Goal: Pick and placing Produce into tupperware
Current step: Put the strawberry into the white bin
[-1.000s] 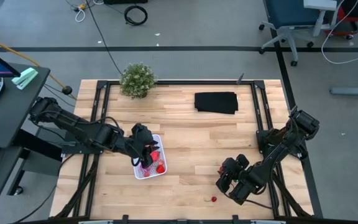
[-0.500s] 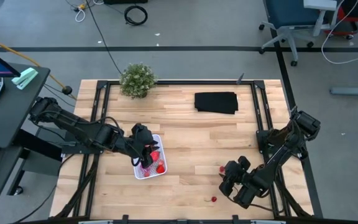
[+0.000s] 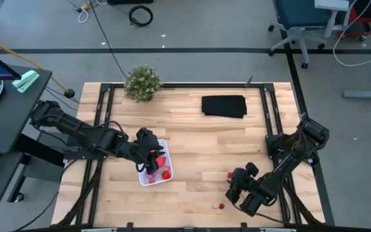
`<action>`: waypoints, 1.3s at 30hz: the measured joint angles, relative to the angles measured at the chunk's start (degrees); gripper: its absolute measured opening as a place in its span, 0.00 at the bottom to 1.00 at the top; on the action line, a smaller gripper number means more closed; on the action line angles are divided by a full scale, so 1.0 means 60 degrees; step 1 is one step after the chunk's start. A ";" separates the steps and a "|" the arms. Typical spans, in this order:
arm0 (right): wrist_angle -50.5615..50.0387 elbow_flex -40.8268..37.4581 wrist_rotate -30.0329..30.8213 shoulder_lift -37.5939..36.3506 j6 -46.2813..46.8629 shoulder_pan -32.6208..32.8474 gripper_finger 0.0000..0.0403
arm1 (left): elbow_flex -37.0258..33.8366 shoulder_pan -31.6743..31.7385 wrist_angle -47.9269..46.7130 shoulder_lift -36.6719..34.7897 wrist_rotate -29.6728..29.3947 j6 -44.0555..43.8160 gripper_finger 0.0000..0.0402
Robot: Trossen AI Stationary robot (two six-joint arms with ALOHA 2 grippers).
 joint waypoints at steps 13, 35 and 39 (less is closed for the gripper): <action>-0.0012 -0.0004 0.0015 0.0826 -0.0015 -0.0019 0.47 | 0.0000 0.0003 0.0004 0.0000 0.0000 -0.0004 0.27; 0.0025 0.0000 -0.0013 0.1100 0.1318 0.0564 0.46 | 0.0000 0.0000 -0.0024 0.0004 -0.0001 0.0007 0.27; 0.0012 0.0000 0.0001 0.1100 0.1534 0.0639 0.44 | 0.0000 0.0000 -0.0026 0.0004 0.0000 0.0011 0.27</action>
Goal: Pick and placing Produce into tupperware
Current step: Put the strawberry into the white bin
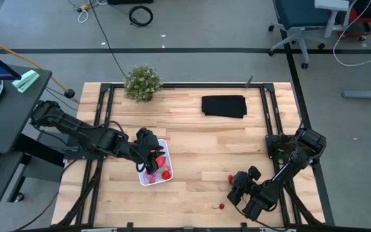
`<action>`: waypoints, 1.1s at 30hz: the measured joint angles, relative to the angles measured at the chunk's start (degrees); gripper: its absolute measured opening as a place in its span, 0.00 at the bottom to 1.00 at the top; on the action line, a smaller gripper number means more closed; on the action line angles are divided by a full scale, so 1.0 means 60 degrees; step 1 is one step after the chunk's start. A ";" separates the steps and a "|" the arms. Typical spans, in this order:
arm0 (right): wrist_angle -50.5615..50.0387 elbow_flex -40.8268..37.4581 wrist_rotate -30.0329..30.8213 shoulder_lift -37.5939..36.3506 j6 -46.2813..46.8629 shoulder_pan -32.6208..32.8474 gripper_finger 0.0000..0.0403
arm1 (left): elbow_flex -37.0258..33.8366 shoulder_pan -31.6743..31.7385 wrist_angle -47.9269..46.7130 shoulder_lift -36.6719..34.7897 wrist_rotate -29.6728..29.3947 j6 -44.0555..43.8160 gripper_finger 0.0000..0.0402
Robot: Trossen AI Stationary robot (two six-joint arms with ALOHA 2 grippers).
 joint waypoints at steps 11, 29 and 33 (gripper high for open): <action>0.0039 0.0000 0.0232 0.0004 -0.0514 -0.0179 0.38 | 0.0000 0.0000 -0.0002 0.0000 -0.0003 -0.0004 0.27; 0.0186 0.0000 -0.0007 -0.0007 -0.0947 -0.0782 0.34 | 0.0000 0.0000 -0.0003 0.0000 0.0000 -0.0007 0.27; 0.0235 0.0007 -0.0205 -0.0017 -0.0951 -0.0775 0.32 | 0.0000 0.0001 -0.0002 0.0000 -0.0001 -0.0002 0.27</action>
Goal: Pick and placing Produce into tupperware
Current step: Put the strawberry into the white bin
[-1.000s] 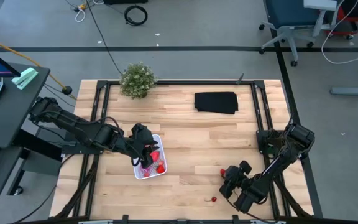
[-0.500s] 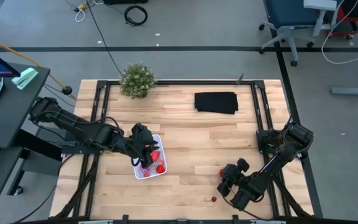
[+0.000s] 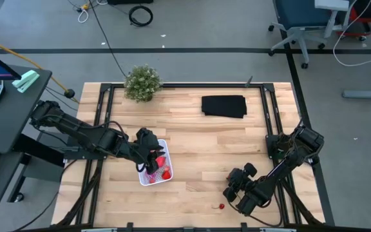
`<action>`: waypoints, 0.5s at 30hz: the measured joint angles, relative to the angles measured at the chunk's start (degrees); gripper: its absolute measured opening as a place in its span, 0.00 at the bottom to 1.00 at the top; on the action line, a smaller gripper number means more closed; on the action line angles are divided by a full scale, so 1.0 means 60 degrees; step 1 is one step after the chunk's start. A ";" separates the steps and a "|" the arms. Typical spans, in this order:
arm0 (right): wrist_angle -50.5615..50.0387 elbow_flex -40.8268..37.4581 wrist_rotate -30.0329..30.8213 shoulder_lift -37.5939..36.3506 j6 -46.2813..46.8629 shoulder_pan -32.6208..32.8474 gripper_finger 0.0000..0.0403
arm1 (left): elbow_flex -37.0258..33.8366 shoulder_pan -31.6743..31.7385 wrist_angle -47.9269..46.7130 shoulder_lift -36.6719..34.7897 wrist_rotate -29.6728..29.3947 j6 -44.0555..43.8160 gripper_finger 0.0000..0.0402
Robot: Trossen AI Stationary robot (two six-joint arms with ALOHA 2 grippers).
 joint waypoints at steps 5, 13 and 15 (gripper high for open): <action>0.0008 0.0004 -0.0040 -0.0001 0.0007 -0.0004 0.29 | 0.0000 -0.0001 -0.0001 0.0000 -0.0002 -0.0001 0.27; 0.0218 0.0009 0.0437 -0.0078 0.0000 -0.0075 0.25 | 0.0000 0.0001 -0.0001 0.0000 -0.0003 0.0006 0.27; 0.0198 0.0098 0.0690 -0.0219 -0.0069 -0.0142 0.26 | 0.0000 -0.0001 -0.0001 0.0000 0.0000 0.0009 0.27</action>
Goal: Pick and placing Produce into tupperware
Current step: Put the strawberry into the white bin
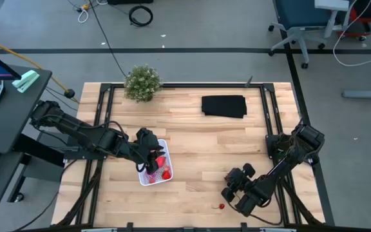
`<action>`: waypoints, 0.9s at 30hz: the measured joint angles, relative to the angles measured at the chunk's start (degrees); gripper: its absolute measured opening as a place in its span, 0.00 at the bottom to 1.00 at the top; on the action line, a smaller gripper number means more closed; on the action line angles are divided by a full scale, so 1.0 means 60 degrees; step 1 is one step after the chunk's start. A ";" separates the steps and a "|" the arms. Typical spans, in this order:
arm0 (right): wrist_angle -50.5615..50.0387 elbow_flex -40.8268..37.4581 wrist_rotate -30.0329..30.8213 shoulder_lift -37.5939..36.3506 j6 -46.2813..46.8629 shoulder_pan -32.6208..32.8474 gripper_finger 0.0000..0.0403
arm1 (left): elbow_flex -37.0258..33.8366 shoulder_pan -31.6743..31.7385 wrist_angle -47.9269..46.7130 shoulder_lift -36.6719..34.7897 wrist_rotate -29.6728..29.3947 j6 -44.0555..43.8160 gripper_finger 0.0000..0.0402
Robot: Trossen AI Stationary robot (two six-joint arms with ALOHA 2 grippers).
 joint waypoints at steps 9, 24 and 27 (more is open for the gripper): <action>0.0056 0.0595 0.1902 -0.1042 -0.1558 -0.0559 0.25 | 0.0000 0.0004 -0.0004 0.0000 0.0000 0.0015 0.27; 0.6612 0.0729 0.2580 -0.1534 -0.8212 -0.3185 0.27 | 0.0000 0.0011 0.0000 0.0000 -0.0004 0.0011 0.27; 0.8645 0.0733 0.0947 -0.1014 -0.9663 -0.3748 0.26 | 0.0000 0.0011 -0.0022 0.0000 -0.0006 0.0027 0.27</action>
